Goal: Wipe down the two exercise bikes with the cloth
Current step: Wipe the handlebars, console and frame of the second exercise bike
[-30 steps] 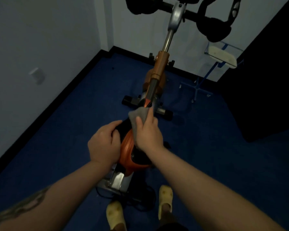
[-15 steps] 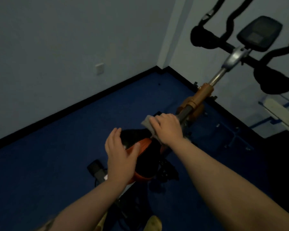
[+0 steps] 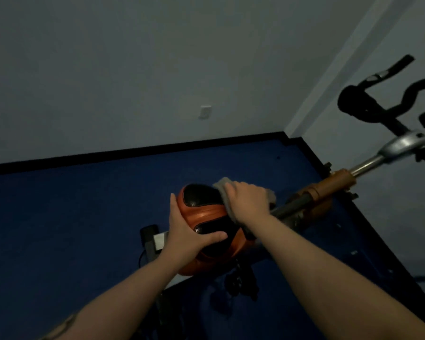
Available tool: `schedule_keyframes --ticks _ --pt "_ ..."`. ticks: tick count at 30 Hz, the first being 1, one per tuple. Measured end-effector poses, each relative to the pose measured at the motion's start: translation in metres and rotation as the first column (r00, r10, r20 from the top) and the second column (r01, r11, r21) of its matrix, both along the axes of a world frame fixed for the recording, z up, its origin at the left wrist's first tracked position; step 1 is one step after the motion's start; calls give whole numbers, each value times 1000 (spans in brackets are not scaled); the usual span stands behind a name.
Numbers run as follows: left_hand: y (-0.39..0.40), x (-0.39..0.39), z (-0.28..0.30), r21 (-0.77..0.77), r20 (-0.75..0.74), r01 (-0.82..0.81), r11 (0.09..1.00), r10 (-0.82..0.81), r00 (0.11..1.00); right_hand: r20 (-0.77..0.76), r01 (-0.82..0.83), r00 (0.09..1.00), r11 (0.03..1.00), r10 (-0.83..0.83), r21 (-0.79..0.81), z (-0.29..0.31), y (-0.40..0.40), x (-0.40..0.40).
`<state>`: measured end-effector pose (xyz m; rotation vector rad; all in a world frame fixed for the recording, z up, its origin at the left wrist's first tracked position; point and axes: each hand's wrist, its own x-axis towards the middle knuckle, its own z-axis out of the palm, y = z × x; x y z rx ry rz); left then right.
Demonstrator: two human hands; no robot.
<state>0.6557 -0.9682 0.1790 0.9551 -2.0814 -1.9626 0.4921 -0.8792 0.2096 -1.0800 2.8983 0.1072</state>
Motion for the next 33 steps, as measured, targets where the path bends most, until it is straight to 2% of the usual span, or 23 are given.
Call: schedule_keyframes --ticks 2,4,6,9,11,13,15,17,19,21,24,25,27,29,30,31,33 --pt "-4 0 -3 46 -30 63 997 -62 998 76 -74 993 975 92 -209 -2 -14 20" --pt "-8 1 -5 75 -34 100 992 -97 995 169 -160 962 946 213 -283 1 -10 21" --pt "-10 1 -9 104 -51 109 989 -104 993 231 -219 934 948 272 -230 5 6 2" --pt "-10 1 -12 123 -63 87 989 -80 995 223 -57 972 997 67 -51 8 15 -24" --pt "-9 1 -13 135 -74 75 988 -66 995 246 6 969 1000 -3 -10 6 -7 -18" --pt "-7 1 -9 136 -91 76 988 -64 994 286 -49 955 994 76 -98 4 -33 6" --pt "-4 2 -4 130 -85 65 989 -54 995 294 -168 929 965 224 -202 4 -48 24" --pt "0 4 1 127 -2 1 992 -1 1000 328 -267 880 929 343 -256 6 -46 23" --pt "6 9 2 177 77 -41 983 28 997 445 -283 798 905 405 -317 10 -35 11" --pt "11 13 1 287 93 -41 957 15 996 534 -207 770 929 349 -308 11 -36 0" --pt "10 15 1 404 110 -26 915 -20 994 561 -22 822 989 100 -143 7 -69 1" --pt "9 15 0 402 105 -6 916 -40 994 520 -44 849 992 99 -118 7 -77 6" --pt "4 14 -1 373 109 35 927 -81 991 378 -263 877 955 296 -138 6 -82 18" --pt "2 12 -3 355 102 45 934 -86 991 314 -496 789 849 528 -181 9 -74 22" --pt "3 11 -3 352 95 36 935 -74 993 344 -545 741 816 577 -194 13 -71 21" --pt "4 11 -4 358 92 19 933 -56 994 398 -538 718 818 571 -203 15 -73 17" --pt "4 11 -4 389 106 -4 921 -40 994 520 -420 722 887 456 -193 20 -89 11"
